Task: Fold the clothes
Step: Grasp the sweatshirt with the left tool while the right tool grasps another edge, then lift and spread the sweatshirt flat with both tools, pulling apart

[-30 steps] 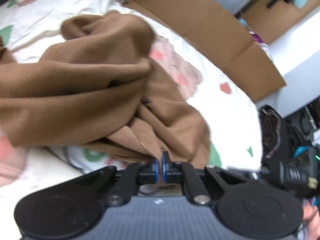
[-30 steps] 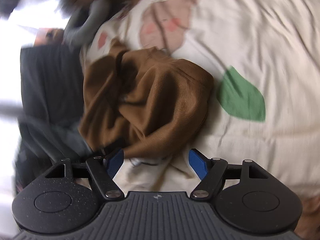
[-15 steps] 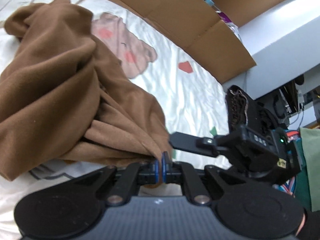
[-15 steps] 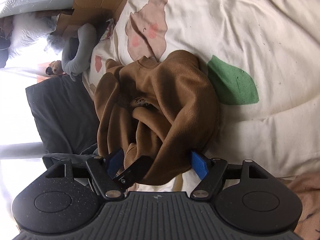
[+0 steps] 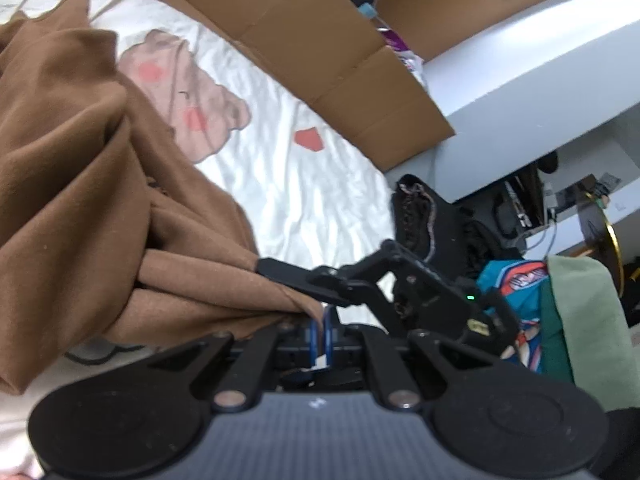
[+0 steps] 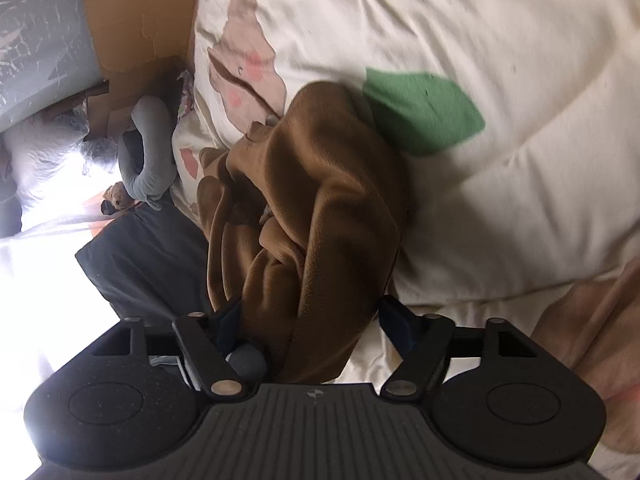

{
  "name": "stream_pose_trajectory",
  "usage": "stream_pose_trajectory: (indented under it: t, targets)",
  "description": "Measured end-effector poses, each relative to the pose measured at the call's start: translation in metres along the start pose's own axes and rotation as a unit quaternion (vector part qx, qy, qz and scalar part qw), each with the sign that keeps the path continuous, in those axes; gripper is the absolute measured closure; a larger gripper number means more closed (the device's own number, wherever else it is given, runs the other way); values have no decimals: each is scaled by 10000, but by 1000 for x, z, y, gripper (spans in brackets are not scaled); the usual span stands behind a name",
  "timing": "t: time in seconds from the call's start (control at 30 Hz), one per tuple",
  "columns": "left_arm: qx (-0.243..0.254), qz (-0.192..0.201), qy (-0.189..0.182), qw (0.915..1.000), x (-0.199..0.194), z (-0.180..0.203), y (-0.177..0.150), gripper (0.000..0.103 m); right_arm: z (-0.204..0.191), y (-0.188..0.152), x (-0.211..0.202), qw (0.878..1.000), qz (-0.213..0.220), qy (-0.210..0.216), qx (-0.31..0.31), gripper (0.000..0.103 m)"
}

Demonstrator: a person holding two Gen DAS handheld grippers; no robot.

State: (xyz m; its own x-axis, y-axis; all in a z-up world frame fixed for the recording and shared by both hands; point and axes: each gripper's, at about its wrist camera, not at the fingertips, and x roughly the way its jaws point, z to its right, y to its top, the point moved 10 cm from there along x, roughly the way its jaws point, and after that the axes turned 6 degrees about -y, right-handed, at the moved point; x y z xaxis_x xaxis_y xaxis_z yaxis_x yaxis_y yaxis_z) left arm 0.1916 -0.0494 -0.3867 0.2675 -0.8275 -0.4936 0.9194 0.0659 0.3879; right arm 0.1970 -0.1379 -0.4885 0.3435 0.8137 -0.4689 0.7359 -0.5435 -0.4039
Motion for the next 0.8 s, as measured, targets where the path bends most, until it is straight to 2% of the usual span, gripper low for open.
stream_pose_trajectory:
  t: [0.13, 0.2, 0.33, 0.37, 0.43, 0.5, 0.57, 0.63, 0.8]
  targets:
    - [114, -116, -75, 9998, 7, 6, -3, 100, 3, -1, 2, 10000, 32, -23, 15, 28]
    - [103, -166, -70, 9998, 8, 5, -4, 100, 3, 1, 0, 9999, 105, -5, -6, 37]
    - [196, -441, 21, 9988, 9, 3, -12, 99, 1, 8, -4, 9995, 274, -55, -164, 75]
    - [272, -497, 20, 9984, 8, 4, -14, 99, 2, 11, -5, 9992, 326, -134, -201, 80]
    - [423, -586, 33, 9974, 5, 7, -15, 92, 5, 15, -10, 9983, 437, -268, -275, 85]
    - [538, -565, 203, 9967, -1, 6, -10, 87, 7, 18, -14, 9971, 482, -402, -433, 87]
    - [669, -464, 454, 9956, -10, 3, -1, 74, 7, 21, -17, 9956, 492, -520, -607, 88]
    - [841, -334, 753, 9931, -20, -2, 10, 54, 5, 21, -19, 9932, 466, -646, -853, 88]
    - [1187, -40, 1559, 9806, -38, -17, 34, 40, 4, 28, -32, 9859, 572, -892, -1297, 89]
